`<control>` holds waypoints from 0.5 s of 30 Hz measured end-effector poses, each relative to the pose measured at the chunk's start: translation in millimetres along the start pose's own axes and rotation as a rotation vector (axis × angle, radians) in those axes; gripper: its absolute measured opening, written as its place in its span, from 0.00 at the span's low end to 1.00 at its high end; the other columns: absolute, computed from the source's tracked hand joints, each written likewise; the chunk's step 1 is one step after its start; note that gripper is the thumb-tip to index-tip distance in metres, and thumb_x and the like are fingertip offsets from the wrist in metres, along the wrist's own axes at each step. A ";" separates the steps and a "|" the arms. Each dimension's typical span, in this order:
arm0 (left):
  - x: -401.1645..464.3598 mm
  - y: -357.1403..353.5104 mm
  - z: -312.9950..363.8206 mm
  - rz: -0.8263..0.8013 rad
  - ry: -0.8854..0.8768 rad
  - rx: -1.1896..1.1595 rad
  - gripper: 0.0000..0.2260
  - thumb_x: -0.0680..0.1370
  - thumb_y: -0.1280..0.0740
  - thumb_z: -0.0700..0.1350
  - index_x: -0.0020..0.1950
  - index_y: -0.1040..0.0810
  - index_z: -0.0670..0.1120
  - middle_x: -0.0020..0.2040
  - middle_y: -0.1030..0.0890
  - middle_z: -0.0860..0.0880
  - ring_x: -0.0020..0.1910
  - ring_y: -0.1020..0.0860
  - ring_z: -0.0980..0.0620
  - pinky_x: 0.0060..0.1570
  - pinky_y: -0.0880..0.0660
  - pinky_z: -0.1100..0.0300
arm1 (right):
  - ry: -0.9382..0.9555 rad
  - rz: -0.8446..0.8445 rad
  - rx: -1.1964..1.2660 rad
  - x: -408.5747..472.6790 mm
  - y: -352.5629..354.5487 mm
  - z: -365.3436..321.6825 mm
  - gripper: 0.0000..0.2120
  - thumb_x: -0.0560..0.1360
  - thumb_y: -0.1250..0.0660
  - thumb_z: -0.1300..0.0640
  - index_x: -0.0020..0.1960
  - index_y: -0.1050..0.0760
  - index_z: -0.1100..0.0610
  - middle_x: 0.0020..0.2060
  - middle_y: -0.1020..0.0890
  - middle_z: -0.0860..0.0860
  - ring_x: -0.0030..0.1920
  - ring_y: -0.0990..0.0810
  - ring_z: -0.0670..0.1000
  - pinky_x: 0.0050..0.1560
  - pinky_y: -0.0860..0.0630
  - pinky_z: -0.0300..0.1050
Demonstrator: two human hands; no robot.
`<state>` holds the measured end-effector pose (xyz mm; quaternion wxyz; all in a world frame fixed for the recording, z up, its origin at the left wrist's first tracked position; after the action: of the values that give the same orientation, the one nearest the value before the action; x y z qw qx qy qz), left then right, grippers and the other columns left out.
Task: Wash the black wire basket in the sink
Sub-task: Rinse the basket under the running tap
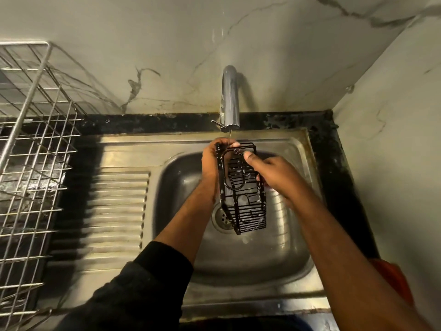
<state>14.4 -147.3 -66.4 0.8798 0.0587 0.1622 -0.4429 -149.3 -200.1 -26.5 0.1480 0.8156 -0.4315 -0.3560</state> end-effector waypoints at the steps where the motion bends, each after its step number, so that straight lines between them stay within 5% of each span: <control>1: 4.0 -2.6 -0.8 0.003 -0.013 0.003 0.04 0.79 0.33 0.33 0.52 0.20 0.38 0.42 0.15 0.47 0.41 0.16 0.55 0.42 0.20 0.64 | -0.012 0.003 0.065 -1.7 -3.7 1.6 0.42 0.60 0.40 0.19 0.47 0.17 0.57 0.41 0.14 0.55 0.45 0.15 0.59 0.53 0.19 0.62; 4: 6.8 -5.6 -0.4 -0.036 -0.040 0.118 0.08 0.79 0.29 0.37 0.58 0.20 0.38 0.52 0.16 0.44 0.49 0.17 0.52 0.45 0.21 0.67 | -0.038 0.039 0.188 -6.9 -8.1 5.3 0.39 0.60 0.38 0.23 0.48 0.17 0.56 0.41 0.14 0.55 0.44 0.15 0.58 0.53 0.19 0.63; 8: 1.8 -1.2 13.2 -0.062 -0.104 0.050 0.04 0.80 0.33 0.35 0.52 0.20 0.41 0.45 0.17 0.48 0.42 0.18 0.56 0.45 0.20 0.64 | -0.067 0.059 0.294 -9.8 -9.3 11.2 0.39 0.60 0.36 0.24 0.50 0.18 0.58 0.38 0.17 0.51 0.41 0.18 0.53 0.53 0.20 0.62; 11: -4.4 -2.9 28.9 -0.114 -0.227 0.098 0.04 0.79 0.31 0.37 0.52 0.19 0.39 0.45 0.17 0.47 0.44 0.18 0.51 0.48 0.19 0.57 | -0.061 0.065 0.333 -9.0 -9.6 13.0 0.38 0.61 0.36 0.24 0.50 0.18 0.57 0.41 0.16 0.52 0.43 0.18 0.53 0.55 0.20 0.64; 15: -9.9 -4.6 43.9 -0.141 -0.356 0.276 0.09 0.79 0.31 0.36 0.53 0.17 0.49 0.48 0.15 0.52 0.49 0.16 0.55 0.56 0.19 0.54 | -0.042 0.050 0.391 -9.0 -8.2 12.4 0.38 0.60 0.34 0.23 0.53 0.19 0.54 0.47 0.14 0.52 0.49 0.16 0.54 0.57 0.20 0.62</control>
<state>15.4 -153.3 -21.6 0.8451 0.0878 -0.0538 -0.5245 -156.6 -187.2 -35.7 -0.0134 0.8101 -0.5156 -0.2788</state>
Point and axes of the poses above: each hand's wrist, its own x-axis towards the middle knuckle, its own y-axis out of the back of the hand, z = x × y, the point moved 7 cm from there along x, towards the middle knuckle
